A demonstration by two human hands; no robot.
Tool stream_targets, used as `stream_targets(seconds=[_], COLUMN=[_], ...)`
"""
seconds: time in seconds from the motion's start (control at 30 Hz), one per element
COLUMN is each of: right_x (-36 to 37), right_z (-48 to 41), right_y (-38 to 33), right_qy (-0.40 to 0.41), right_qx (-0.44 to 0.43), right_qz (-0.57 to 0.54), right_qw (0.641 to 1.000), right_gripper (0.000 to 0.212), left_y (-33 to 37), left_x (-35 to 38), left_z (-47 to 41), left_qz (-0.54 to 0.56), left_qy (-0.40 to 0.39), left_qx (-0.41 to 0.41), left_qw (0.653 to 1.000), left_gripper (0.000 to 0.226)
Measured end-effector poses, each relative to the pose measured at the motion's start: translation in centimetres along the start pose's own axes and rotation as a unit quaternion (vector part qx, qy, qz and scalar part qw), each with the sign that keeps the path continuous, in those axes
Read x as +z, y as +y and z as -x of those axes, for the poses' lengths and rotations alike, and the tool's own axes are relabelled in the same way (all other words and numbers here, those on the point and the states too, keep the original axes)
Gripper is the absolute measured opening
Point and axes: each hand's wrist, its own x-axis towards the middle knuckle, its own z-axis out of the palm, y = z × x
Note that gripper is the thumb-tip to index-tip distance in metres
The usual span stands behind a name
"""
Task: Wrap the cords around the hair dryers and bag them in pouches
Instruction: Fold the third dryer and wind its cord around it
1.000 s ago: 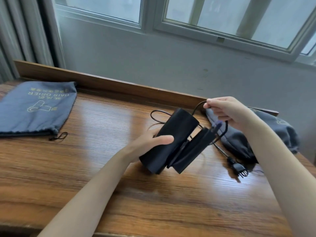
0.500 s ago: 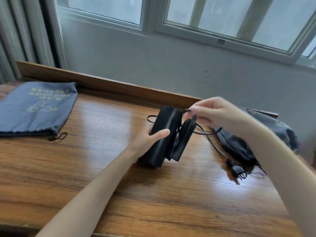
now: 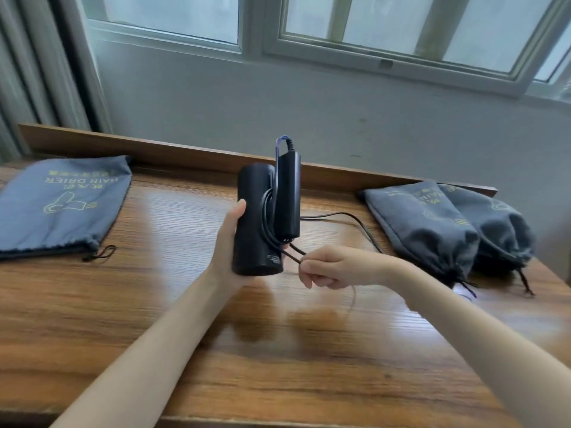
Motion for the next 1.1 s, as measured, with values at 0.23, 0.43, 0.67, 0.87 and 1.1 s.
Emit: stream_targets(seconds=[0.23,0.43,0.67,0.87,1.1], right_x=[-5.1,-8.9,-10.0,-8.8,-3.3], right_z=[0.9,3.2,3.8,3.7,1.7], right_y=[0.1,1.1,-2.3,-5.5,-6.9], right_qy=[-0.033,-0.09,-0.04,0.089,0.199], right_qx=[0.145,0.139,0.149,0.124,0.011], right_qz=[0.128,0.113,0.181,0.3,0.252], right_qw=[0.981,0.98,0.971,0.942,0.947], right_gripper=[0.019,0.019,0.029,0.038,0.024], left_y=[-0.4,-0.1,0.8,1.5,0.0], left_x=[-0.2,0.9,0.9,-0.2,-0.5], left_z=[0.3,0.5,0.3,-0.4,-0.9], left_qz=[-0.225,-0.364,-0.477,-0.493,-0.29], left_qy=[-0.061,-0.15,-0.15,-0.058,0.159], left_qx=[-0.18,-0.168,-0.111,-0.042,0.001], left_qw=[0.956,0.904,0.859,0.867,0.944], left_gripper=[0.088,0.057,0.06,0.055,0.064])
